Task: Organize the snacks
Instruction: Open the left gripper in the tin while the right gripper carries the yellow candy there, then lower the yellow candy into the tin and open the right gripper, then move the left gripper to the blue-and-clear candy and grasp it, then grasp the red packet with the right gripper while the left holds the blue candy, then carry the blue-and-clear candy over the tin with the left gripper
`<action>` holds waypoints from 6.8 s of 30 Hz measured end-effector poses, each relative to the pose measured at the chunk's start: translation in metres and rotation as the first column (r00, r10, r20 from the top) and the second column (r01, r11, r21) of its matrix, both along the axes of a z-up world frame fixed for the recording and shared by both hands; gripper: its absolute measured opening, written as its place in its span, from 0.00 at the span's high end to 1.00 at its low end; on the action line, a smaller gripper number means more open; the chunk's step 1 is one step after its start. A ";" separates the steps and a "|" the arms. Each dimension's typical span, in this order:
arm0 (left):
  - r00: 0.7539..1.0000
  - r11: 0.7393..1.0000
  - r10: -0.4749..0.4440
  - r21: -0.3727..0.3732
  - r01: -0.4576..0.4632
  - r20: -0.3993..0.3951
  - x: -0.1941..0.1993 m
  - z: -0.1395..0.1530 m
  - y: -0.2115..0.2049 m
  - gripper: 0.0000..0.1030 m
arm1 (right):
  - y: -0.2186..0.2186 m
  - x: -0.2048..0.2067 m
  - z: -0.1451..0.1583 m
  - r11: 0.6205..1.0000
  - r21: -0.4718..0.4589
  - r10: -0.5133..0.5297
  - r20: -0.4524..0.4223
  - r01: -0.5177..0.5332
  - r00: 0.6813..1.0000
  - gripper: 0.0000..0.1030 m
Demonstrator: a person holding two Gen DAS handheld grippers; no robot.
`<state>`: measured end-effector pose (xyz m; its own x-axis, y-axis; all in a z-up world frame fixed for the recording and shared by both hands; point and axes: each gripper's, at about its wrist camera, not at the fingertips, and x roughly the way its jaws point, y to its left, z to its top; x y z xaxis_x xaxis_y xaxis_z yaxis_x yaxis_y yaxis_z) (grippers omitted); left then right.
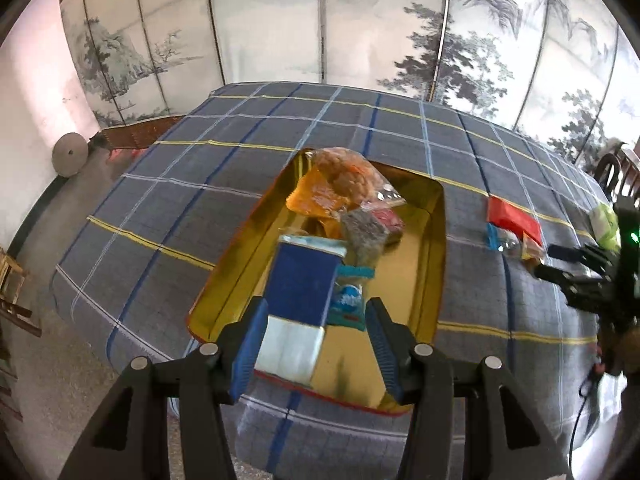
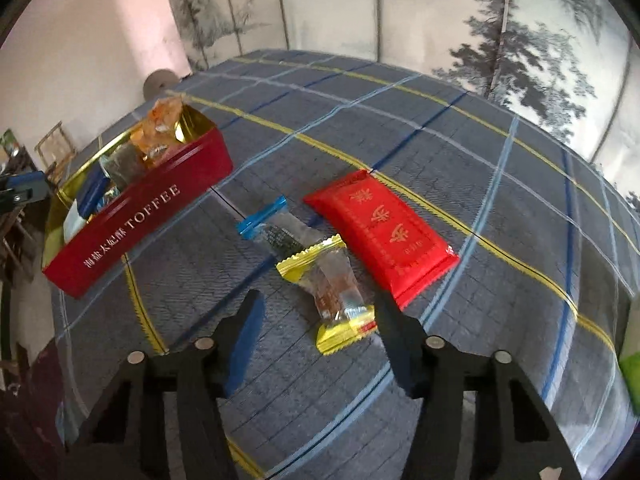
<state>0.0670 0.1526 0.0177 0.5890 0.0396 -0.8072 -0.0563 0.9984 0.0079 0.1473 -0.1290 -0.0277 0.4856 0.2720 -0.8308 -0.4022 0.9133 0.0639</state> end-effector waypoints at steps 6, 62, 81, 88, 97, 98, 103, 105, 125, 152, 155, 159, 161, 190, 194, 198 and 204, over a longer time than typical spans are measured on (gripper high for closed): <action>1.000 1.000 -0.001 -0.022 0.000 -0.027 -0.004 -0.006 -0.001 0.50 | 0.011 0.015 -0.012 0.997 -0.067 0.030 -0.054 -0.034 0.998 0.58; 0.997 0.997 0.053 0.065 -0.050 -0.050 -0.052 -0.023 0.036 0.49 | 0.227 -0.012 0.020 0.955 0.131 0.272 -0.032 -0.265 0.962 0.69; 0.997 0.995 0.037 0.092 -0.030 -0.072 -0.055 -0.025 0.027 0.48 | 0.126 -0.044 0.029 0.954 0.296 0.041 0.023 -0.046 0.999 0.58; 0.997 0.993 0.018 0.116 -0.009 -0.072 -0.056 -0.024 0.016 0.48 | 0.045 -0.063 0.009 0.952 0.268 -0.155 0.000 0.149 0.988 0.52; 0.997 0.987 -0.022 0.157 0.033 -0.072 -0.054 -0.019 -0.005 0.48 | -0.067 -0.093 -0.004 0.883 0.227 -0.423 0.003 0.411 0.906 0.47; 0.997 0.986 -0.028 0.162 0.040 -0.072 -0.053 -0.018 -0.008 0.48 | -0.074 -0.094 -0.006 0.875 0.220 -0.442 0.002 0.431 0.897 0.45; 0.995 0.977 -0.067 0.198 0.081 -0.074 -0.051 -0.017 -0.029 0.48 | -0.114 -0.104 -0.009 0.831 0.191 -0.534 0.013 0.523 0.845 0.38; 0.993 0.971 -0.092 0.215 0.106 -0.075 -0.048 -0.016 -0.041 0.48 | -0.124 -0.105 -0.010 0.820 0.176 -0.557 0.024 0.545 0.830 0.35; 0.891 0.921 -0.375 -0.217 0.324 -0.257 0.096 -0.053 -0.174 0.48 | -0.146 -0.120 -0.003 0.795 0.341 -0.553 0.067 0.501 0.831 0.13; 0.894 0.966 -0.007 -0.235 -0.111 -0.447 0.188 -0.091 -0.219 0.48 | -0.153 -0.126 0.003 0.796 0.455 -0.491 0.099 0.400 0.865 0.05; 0.908 0.963 -0.015 -0.250 -0.100 -0.420 0.185 -0.091 -0.219 0.52 | -0.154 -0.125 0.003 0.794 0.452 -0.496 0.093 0.407 0.864 0.05; 0.912 0.965 -0.065 -0.258 -0.045 -0.405 0.181 -0.091 -0.212 0.75 | -0.153 -0.123 0.002 0.790 0.445 -0.505 0.084 0.421 0.859 0.05; 0.915 0.958 -0.063 -0.280 -0.056 -0.397 0.171 -0.090 -0.205 0.76 | -0.155 -0.121 0.001 0.785 0.443 -0.514 0.073 0.434 0.855 0.05; 0.946 0.967 -0.201 -0.205 0.150 -0.255 0.082 -0.091 -0.173 0.76 | -0.015 0.062 -0.014 0.994 -0.043 0.101 -0.041 -0.102 0.994 0.60; 0.953 0.970 -0.201 -0.182 0.162 -0.225 0.075 -0.086 -0.172 0.76 | -0.039 0.011 -0.006 0.996 0.074 -0.052 -0.028 0.054 0.998 0.61; 0.953 0.962 -0.223 -0.206 0.181 -0.204 0.059 -0.078 -0.165 0.76 | -0.055 -0.044 -0.008 0.946 0.236 -0.222 -0.034 0.223 0.975 0.61; 0.956 0.953 -0.234 -0.236 0.189 -0.176 0.031 -0.060 -0.147 0.76 | -0.054 -0.089 -0.008 0.885 0.315 -0.358 -0.009 0.342 0.934 0.61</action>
<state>0.0980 0.0055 -0.0425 0.3908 -0.2547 -0.8845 0.1370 0.9663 -0.2177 0.0587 -0.1826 -0.0355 0.6337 0.3137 -0.7072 -0.0696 0.9335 0.3516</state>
